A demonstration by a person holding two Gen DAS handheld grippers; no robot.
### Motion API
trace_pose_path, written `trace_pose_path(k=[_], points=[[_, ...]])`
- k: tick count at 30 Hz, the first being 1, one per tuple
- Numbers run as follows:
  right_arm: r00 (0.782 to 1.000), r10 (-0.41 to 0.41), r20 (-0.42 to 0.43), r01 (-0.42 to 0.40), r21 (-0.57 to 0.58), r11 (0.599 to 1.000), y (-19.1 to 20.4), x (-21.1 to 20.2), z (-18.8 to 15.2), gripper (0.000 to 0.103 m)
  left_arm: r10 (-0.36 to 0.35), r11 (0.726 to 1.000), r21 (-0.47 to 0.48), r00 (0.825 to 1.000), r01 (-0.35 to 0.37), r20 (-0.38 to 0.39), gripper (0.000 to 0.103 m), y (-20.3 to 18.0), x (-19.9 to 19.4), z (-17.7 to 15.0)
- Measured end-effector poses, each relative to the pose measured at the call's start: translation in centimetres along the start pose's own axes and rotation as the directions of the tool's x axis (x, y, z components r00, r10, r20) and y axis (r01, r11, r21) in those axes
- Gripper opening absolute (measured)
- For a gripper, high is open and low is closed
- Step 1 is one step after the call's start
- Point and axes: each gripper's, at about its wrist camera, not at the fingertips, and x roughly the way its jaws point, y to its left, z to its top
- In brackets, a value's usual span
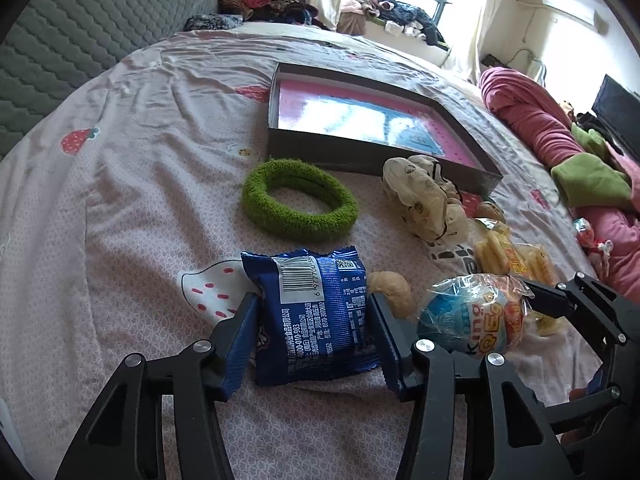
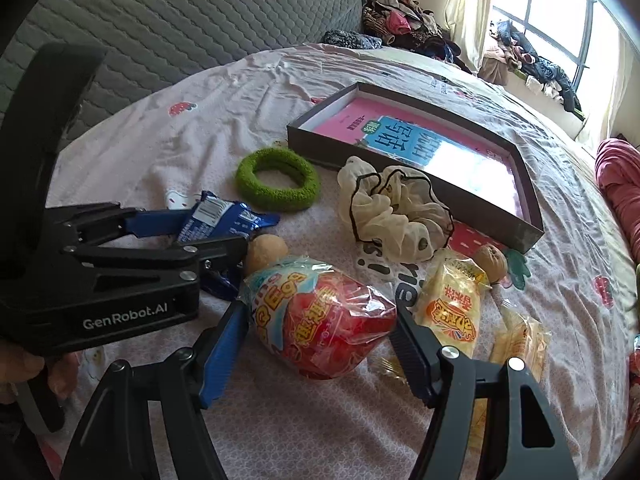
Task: Organize objects
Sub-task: 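Grasp the blue snack packet with the left gripper while the right gripper grasps the wrapped candy ball, then carry the blue packet and candy ball over the tray with both grippers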
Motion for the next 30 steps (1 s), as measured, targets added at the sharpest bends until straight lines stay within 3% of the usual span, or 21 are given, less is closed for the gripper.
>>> trace_pose_path(k=[12, 30], points=[[1.000, 0.022, 0.022, -0.023, 0.031, 0.999, -0.4, -1.5, -0.3, 0.070, -0.020, 1.000, 0.005, 1.000, 0.020, -0.010, 0.054, -0.3, -0.6, -0.3], [0.997, 0.014, 0.082, -0.018, 0.047, 0.999, -0.7, -4.8, 0.2, 0.070, 0.000, 0.999, 0.034, 0.999, -0.002, 0.053, 0.054, -1.8, -4.3, 0.8]])
